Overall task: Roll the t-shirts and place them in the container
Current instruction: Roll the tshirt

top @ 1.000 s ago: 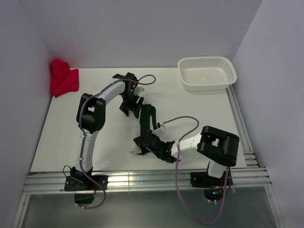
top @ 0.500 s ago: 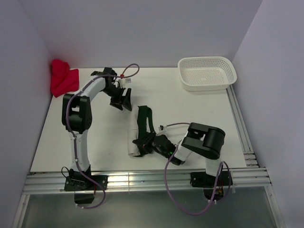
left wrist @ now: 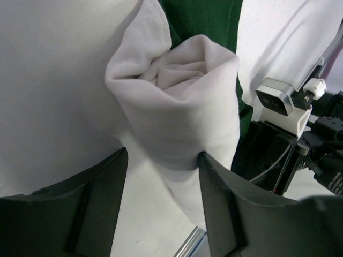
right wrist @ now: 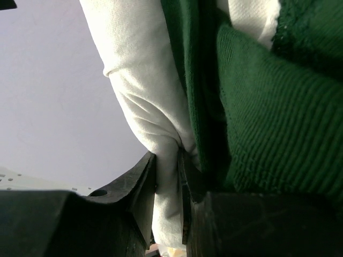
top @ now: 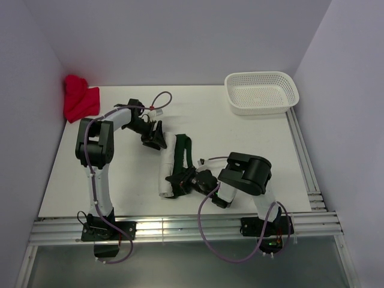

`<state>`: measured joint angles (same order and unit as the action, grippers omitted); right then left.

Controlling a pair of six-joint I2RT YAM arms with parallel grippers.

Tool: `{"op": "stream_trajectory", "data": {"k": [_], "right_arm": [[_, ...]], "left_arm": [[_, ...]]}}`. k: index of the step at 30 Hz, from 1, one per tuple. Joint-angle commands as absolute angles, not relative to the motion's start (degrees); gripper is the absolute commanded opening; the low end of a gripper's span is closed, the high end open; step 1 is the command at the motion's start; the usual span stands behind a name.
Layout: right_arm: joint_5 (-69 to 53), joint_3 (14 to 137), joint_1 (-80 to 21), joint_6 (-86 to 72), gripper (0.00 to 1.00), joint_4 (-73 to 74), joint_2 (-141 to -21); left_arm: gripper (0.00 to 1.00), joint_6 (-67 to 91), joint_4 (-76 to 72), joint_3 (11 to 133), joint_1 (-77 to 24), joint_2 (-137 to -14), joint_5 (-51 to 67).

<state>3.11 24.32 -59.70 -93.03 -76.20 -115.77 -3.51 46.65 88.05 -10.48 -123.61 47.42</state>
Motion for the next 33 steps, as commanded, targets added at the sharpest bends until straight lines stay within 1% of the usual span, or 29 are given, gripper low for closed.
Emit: {"op": "stream_trajectory", "data": {"k": [1, 2, 3, 5, 6, 7, 9, 10, 11, 12, 13, 14, 17, 21, 23, 28, 33], "right_arm": [[0.26, 23.9, -59.5, -90.45, 0.23, -64.27, -116.46], [0.7, 24.25, -59.41, -89.66, 0.24, -61.99, -115.59], [0.96, 25.3, -59.33, -88.87, 0.25, -59.44, -114.62], [2.01, 26.54, -59.41, -86.14, 0.29, -50.57, -111.37], [2.8, 27.94, -59.41, -84.31, 0.3, -43.92, -108.92], [3.68, 28.47, -59.41, -83.59, 0.32, -40.64, -107.68], [6.57, 30.66, -59.68, -82.1, 0.37, -33.61, -105.04], [7.81, 31.37, -59.76, -80.96, 0.38, -26.35, -102.33], [9.56, 32.16, -60.03, -80.77, 0.43, -22.45, -100.91], [11.32, 34.17, -60.29, -80.51, 0.45, -18.5, -99.51], [14.73, 35.41, -60.99, -79.99, 0.47, -10.71, -96.97], [16.42, 38.29, -61.34, -79.72, 0.5, -7.07, -95.99], [22.13, 43.75, -63.27, -78.05, 0.54, 6.47, -93.52], [28.64, 55.68, -66.09, -77.17, 0.54, 22.81, -93.6], [31.1, 61.22, -67.23, -76.64, 0.54, 26.35, -94.65], [33.48, 71.61, -68.03, -74.1, 0.55, 35.49, -101.68], [33.22, 78.83, -68.2, -71.02, 0.55, 37.0, -107.57]], "left_arm": [[0.59, 1.82, 40.78, 88.77, -11.86, -124.1, 43.17], [0.56, 2.28, 41.13, 89.2, -12.13, -124.01, 42.02], [0.5, 3.33, 41.13, 89.99, -12.39, -123.67, 39.14], [0.45, 4.22, 42.01, 90.61, -13.36, -123.14, 35.26], [0.39, 4.83, 42.45, 91.31, -13.71, -123.05, 33.42], [0.36, 5.09, 42.8, 91.67, -14.41, -122.96, 30.09], [0.32, 5.19, 44.12, 92.72, -14.94, -122.87, 27.18], [0.31, 5.19, 44.64, 93.25, -15.55, -122.96, 24.81], [0.31, 5.01, 45.26, 93.6, -15.82, -122.96, 23.57], [0.31, 4.84, 45.79, 94.13, -16.17, -122.87, 22.6], [0.31, 4.75, 46.23, 94.39, -16.69, -122.96, 20.33], [0.31, 4.49, 46.58, 94.74, -17.05, -122.87, 19.35], [0.31, 4.13, 48.34, 96.67, -18.02, -123.31, 16.36], [0.31, 3.61, 50.27, 99.31, -19.07, -124.01, 13.2], [0.31, 3.6, 50.97, 99.75, -19.86, -124.45, 12.13], [0.32, 3.96, 51.94, 101.42, -21.35, -125.42, 9.85], [0.33, 4.48, 53.35, 103.36, -22.15, -126.82, 9.49]]}}
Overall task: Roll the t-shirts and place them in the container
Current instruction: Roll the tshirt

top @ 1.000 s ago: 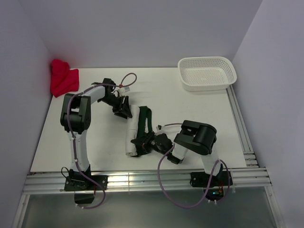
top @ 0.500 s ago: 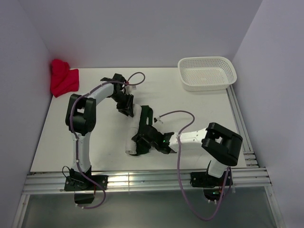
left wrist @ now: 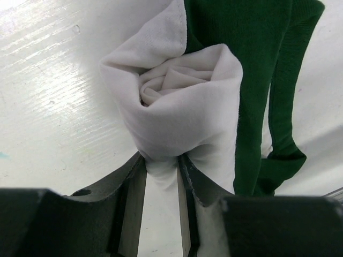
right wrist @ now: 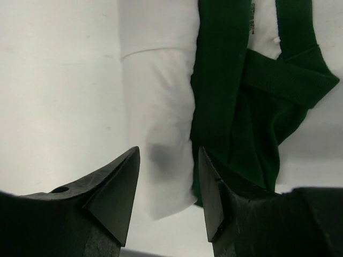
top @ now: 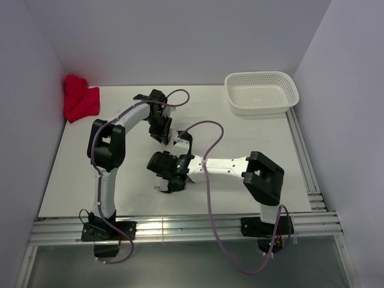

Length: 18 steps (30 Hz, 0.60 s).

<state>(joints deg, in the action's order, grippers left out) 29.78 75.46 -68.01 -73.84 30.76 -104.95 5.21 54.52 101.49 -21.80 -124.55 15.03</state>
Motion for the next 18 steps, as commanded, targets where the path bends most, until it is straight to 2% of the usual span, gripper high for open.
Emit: {"op": "stream_trajectory", "data": {"k": [1, 6, 8, 10, 11, 13, 16, 18], "right_arm": [[33.14, 79.62, -68.12, -70.75, 0.56, 37.35, -108.36], [31.56, 81.48, -68.2, -69.35, 0.55, 35.17, -111.53], [30.76, 80.43, -68.38, -69.52, 0.5, 34.37, -111.62], [30.67, 79.46, -68.64, -70.57, 0.39, 33.66, -111.36], [30.76, 78.32, -69.16, -71.01, 0.23, 33.66, -111.1], [30.59, 76.74, -69.69, -73.03, 0.07, 33.14, -110.31], [30.06, 72.7, -70.84, -75.32, 0.0, 31.03, -108.46], [29.88, 70.14, -71.8, -77.07, 0.0, 30.15, -107.23]], "left_arm": [[0.33, 4.57, 53.44, 103.53, -22.32, -127.17, 9.32], [0.33, 4.83, 54.31, 104.85, -23.11, -128.41, 8.7], [0.33, 4.92, 54.49, 105.55, -23.12, -129.11, 8.0], [0.33, 4.83, 54.93, 106.17, -23.29, -129.98, 7.56], [0.33, 4.83, 55.11, 106.78, -23.38, -130.16, 7.04], [0.33, 4.75, 55.46, 107.4, -23.55, -131.13, 6.59], [0.31, 4.31, 56.07, 108.46, -23.64, -132.36, 5.8], [0.31, 4.13, 56.25, 109.07, -23.82, -132.97, 5.01]]}}
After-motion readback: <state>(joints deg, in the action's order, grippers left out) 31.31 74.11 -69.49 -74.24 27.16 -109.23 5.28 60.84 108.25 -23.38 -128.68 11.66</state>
